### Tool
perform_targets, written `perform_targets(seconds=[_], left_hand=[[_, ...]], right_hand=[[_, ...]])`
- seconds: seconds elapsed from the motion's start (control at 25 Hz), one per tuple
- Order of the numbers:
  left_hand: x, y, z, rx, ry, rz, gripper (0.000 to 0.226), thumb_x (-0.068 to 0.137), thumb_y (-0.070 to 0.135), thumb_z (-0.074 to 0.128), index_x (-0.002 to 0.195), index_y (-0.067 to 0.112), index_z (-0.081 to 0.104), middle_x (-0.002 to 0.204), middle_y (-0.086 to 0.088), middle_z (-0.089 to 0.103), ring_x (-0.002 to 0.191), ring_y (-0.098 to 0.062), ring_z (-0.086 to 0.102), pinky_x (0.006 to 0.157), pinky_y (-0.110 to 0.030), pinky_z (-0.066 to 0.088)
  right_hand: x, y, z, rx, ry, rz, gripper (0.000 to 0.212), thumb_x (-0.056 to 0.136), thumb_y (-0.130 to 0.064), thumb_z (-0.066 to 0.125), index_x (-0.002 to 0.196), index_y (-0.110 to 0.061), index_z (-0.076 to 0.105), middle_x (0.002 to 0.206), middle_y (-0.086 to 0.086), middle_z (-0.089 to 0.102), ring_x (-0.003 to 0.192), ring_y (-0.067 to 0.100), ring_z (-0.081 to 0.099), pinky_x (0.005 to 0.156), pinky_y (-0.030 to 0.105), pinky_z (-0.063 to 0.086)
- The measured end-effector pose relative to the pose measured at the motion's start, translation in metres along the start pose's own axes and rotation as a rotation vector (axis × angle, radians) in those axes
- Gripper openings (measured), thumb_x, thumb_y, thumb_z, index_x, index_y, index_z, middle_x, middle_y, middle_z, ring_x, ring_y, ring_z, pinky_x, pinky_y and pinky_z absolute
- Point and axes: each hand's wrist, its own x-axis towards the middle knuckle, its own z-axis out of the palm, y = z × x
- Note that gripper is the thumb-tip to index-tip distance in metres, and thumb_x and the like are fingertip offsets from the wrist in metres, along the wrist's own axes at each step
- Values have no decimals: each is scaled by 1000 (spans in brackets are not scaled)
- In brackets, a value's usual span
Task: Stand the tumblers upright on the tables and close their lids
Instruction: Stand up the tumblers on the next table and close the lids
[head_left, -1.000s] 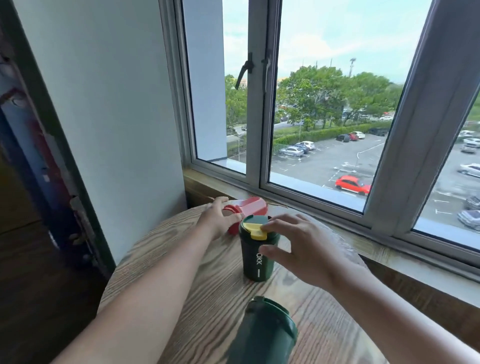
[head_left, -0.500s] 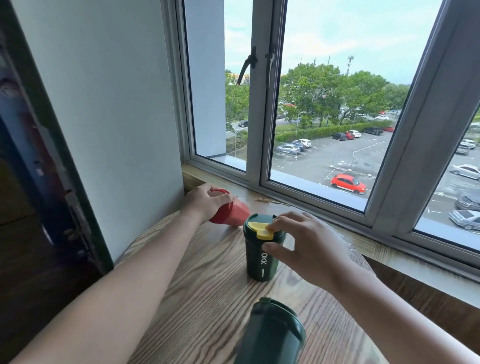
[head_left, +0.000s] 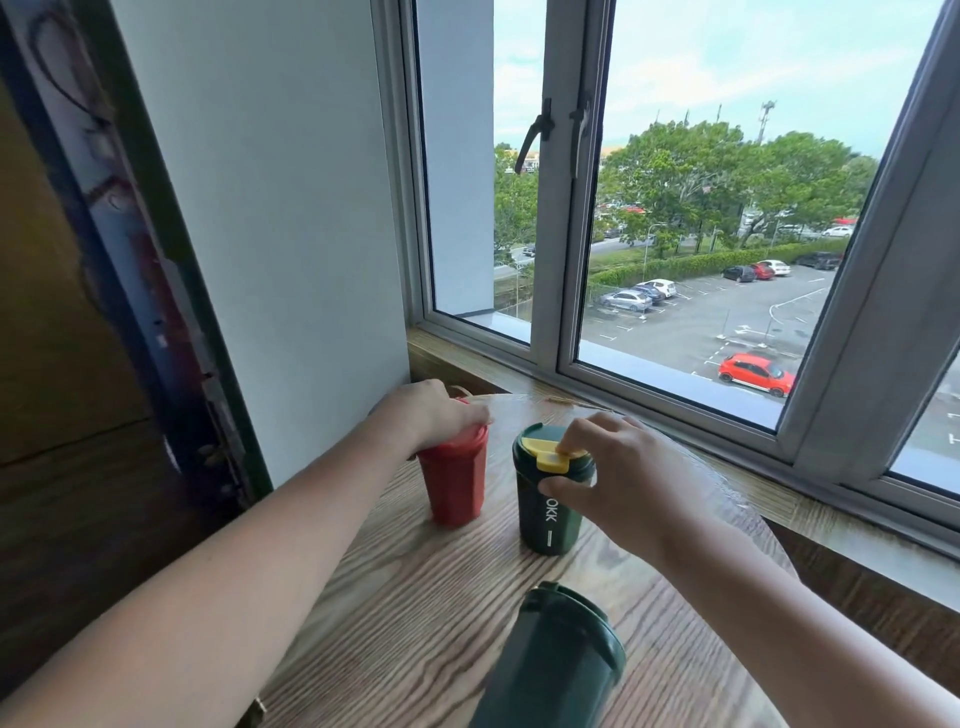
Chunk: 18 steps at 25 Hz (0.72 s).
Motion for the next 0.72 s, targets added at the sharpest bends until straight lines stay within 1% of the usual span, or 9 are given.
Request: perform_targets(seconds=[0.08, 0.12, 0.2, 0.24, 0.28, 0.36, 0.44, 0.56, 0.72], left_hand=[[-1, -5, -3, -33, -29, -1, 95, 73, 83, 60, 141, 16, 57, 136, -14, 62, 115, -37, 65, 90, -46, 62], [-3, -8, -5, -74, -59, -2, 90, 78, 81, 58, 140, 16, 57, 134, -14, 61, 112, -36, 65, 83, -45, 63], [-4, -17, -10, -227, -134, -7, 64, 92, 67, 56, 133, 17, 59, 122, -13, 60, 97, -34, 66, 68, -42, 64], [-3, -24, -12, -302, -155, -4, 49, 96, 55, 58, 127, 16, 61, 113, -13, 61, 87, -33, 68, 66, -44, 65], [0, -30, -12, -372, -158, 7, 37, 98, 43, 59, 121, 14, 63, 105, -14, 63, 76, -32, 68, 69, -48, 65], [4, -40, -8, -490, -124, 41, 21, 99, 27, 60, 109, 9, 64, 90, -15, 65, 59, -31, 67, 73, -53, 65], [3, -41, -2, -521, -42, 72, 17, 98, 24, 62, 101, 7, 66, 84, -16, 69, 55, -32, 69, 65, -49, 65], [-3, -33, 10, -522, 75, 100, 17, 96, 27, 66, 94, 10, 70, 87, -16, 74, 58, -31, 74, 56, -40, 65], [-11, -21, 21, -496, 186, 140, 20, 96, 30, 66, 96, 12, 72, 88, -11, 75, 62, -33, 77, 52, -38, 65]], right_hand=[[0, -1, 0, 4, 4, -1, 36, 83, -59, 72, 107, -32, 66, 119, -11, 67, 93, 10, 47, 67, 31, 41], [0, -1, 0, 10, 6, 0, 36, 83, -58, 72, 107, -32, 66, 119, -11, 67, 94, 10, 48, 67, 31, 41], [0, 0, 0, 23, 8, -2, 35, 83, -57, 73, 106, -31, 67, 118, -11, 68, 94, 11, 49, 68, 31, 40], [0, 0, 0, 26, 7, -4, 35, 83, -56, 73, 106, -30, 67, 117, -10, 69, 94, 11, 49, 69, 31, 39], [0, 0, 0, 27, 9, -7, 34, 83, -55, 74, 106, -30, 68, 116, -10, 69, 93, 11, 48, 69, 30, 38], [1, 1, -1, 35, 10, -14, 34, 83, -53, 75, 106, -29, 69, 114, -10, 69, 93, 13, 50, 69, 30, 37], [1, 2, -3, 51, 4, -15, 33, 84, -50, 77, 106, -27, 70, 111, -9, 69, 93, 15, 54, 69, 29, 35], [1, 2, -7, 63, -18, -21, 33, 84, -47, 78, 107, -24, 71, 110, -8, 71, 87, 13, 51, 68, 29, 33], [2, 4, -9, 56, -13, -41, 33, 84, -46, 78, 108, -25, 71, 110, -7, 72, 85, 13, 51, 67, 30, 33]])
